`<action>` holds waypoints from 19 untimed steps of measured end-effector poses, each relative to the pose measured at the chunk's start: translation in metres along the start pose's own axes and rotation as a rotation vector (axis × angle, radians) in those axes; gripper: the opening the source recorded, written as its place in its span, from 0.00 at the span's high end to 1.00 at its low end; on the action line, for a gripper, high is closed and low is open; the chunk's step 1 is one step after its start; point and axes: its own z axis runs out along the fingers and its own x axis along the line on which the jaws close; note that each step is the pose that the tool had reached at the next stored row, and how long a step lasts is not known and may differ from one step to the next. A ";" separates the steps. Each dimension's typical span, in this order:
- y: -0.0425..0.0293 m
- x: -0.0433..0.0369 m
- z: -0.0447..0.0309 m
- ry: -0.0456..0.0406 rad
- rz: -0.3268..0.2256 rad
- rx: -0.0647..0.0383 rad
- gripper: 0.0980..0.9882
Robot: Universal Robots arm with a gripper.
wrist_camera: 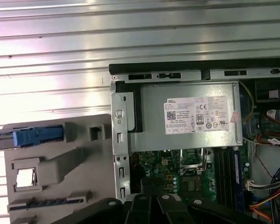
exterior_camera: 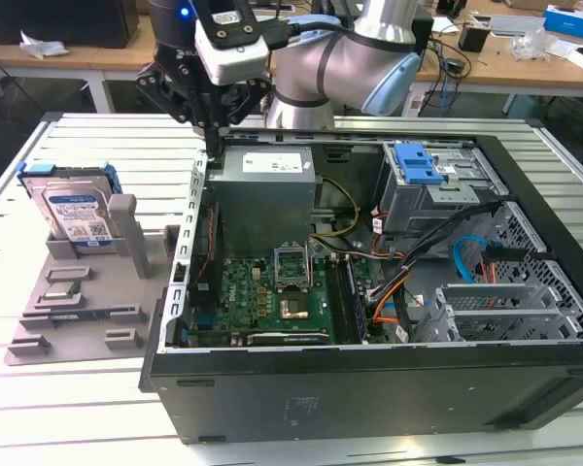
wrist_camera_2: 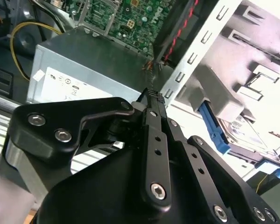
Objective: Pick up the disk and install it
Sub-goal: 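Reach for the disk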
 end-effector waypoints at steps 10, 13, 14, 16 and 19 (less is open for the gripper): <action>-0.0022 0.0304 -0.0008 0.0000 0.000 0.000 0.99; -0.0029 0.0398 -0.0010 0.0000 0.000 0.000 0.99; -0.0031 0.0423 -0.0011 0.0000 0.000 0.000 0.99; -0.0034 0.0461 -0.0012 0.0000 0.000 0.000 0.99; -0.0037 0.0502 -0.0014 0.0001 0.000 0.000 0.99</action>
